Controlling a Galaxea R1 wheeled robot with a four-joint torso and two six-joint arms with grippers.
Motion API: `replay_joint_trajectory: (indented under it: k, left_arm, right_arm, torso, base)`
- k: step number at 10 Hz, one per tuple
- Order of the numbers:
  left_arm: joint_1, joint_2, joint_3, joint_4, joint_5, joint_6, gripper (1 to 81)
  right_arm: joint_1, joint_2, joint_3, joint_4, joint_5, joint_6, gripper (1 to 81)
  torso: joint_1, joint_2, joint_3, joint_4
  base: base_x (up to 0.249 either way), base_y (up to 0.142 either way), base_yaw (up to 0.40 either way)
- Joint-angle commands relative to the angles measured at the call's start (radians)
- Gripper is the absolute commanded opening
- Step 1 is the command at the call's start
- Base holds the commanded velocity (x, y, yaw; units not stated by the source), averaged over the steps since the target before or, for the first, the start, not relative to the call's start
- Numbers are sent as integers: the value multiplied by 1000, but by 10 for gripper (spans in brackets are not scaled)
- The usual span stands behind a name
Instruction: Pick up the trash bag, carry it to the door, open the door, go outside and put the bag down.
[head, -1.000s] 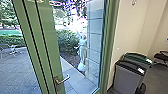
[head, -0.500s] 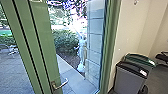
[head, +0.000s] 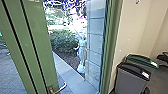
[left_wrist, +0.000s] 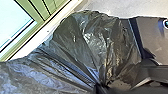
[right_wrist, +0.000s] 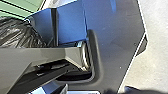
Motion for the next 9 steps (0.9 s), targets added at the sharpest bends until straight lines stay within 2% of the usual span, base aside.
replay_joint_trajectory:
  k: [1, 9]
  left_arm:
    - [-43, 0, -3, 0, 61, 1, 10]
    - [-43, -2, -3, 2, 67, 0, 10]
  right_arm:
    - [37, 10, 9, -9, -54, 1, 811]
    - [37, 12, 9, -9, -54, 1, 811]
  torso:
    - [0, 0, 0, 0]
    - [0, 0, 0, 0]
  base:
    - [0, 0, 0]
    - [0, 0, 0]
